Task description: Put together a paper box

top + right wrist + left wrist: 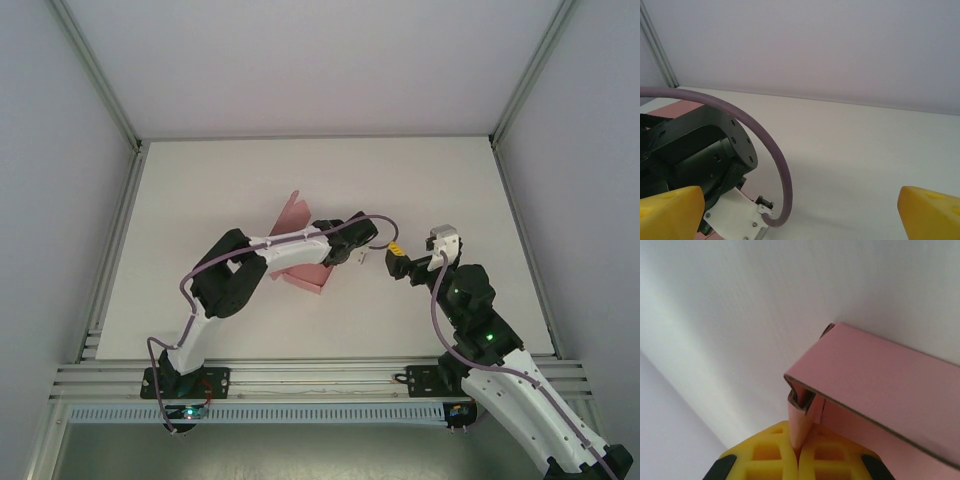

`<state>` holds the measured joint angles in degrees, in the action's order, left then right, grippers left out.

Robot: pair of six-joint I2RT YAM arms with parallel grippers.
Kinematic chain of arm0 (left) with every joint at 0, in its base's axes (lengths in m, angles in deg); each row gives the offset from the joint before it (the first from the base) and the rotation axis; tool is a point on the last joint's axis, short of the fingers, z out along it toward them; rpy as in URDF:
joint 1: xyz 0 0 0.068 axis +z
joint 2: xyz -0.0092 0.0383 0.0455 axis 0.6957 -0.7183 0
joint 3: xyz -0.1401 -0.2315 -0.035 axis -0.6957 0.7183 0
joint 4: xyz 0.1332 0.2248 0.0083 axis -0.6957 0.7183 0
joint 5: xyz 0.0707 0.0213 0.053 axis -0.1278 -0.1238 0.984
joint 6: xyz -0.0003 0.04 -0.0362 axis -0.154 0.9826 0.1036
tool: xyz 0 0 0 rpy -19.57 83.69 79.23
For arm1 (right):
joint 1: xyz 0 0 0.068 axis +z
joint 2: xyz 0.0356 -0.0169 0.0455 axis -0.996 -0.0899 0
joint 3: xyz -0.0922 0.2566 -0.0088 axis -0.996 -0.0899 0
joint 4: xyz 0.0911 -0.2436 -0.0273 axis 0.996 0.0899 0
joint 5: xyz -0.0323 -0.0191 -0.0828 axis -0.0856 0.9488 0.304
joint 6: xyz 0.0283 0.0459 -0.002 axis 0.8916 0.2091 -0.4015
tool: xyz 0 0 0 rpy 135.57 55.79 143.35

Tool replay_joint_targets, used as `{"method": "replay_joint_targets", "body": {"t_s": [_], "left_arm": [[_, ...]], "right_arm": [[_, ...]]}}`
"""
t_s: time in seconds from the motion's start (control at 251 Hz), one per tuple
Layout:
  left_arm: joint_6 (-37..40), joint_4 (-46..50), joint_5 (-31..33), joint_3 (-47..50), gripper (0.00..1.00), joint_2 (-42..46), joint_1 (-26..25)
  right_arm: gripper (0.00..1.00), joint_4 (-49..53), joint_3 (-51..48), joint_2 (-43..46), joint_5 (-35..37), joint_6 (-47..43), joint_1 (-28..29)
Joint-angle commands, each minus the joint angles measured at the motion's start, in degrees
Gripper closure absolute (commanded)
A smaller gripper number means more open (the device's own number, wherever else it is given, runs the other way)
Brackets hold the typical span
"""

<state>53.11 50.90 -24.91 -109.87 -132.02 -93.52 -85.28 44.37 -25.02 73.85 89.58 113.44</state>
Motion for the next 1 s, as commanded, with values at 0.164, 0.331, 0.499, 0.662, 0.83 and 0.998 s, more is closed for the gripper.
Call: {"method": "replay_joint_targets", "body": {"t_s": [0.164, 0.331, 0.499, 0.662, 0.83, 0.998], "left_arm": [[2.49, -11.19, -7.68, 5.65, 0.89, -3.82, -1.36], [1.74, -11.03, -8.49, 5.06, 0.8, -0.82, -1.01], [1.65, -11.93, -8.91, 4.82, 0.65, 1.73, -0.48], [2.27, -13.38, -8.1, 4.65, 0.51, 3.61, -0.36], [1.4, -14.74, -8.02, 4.57, 0.38, 5.84, 0.03], [-1.14, -14.97, -9.78, 5.67, 0.0, 9.52, 0.73]], "right_arm": [[0.02, 0.36, 0.03, 0.44, 0.88, -0.11, -0.58], [0.02, 0.53, -0.14, 0.09, 0.84, 0.01, -0.67], [0.02, 0.71, 0.0, 0.17, 0.6, 0.06, -0.75], [0.02, 0.5, -0.22, 0.02, 0.06, 0.3, -0.97], [0.02, 0.55, -0.02, 0.34, 0.1, 0.33, -1.01], [0.01, 0.86, 0.39, 1.49, 0.12, 0.51, -1.15]]}}
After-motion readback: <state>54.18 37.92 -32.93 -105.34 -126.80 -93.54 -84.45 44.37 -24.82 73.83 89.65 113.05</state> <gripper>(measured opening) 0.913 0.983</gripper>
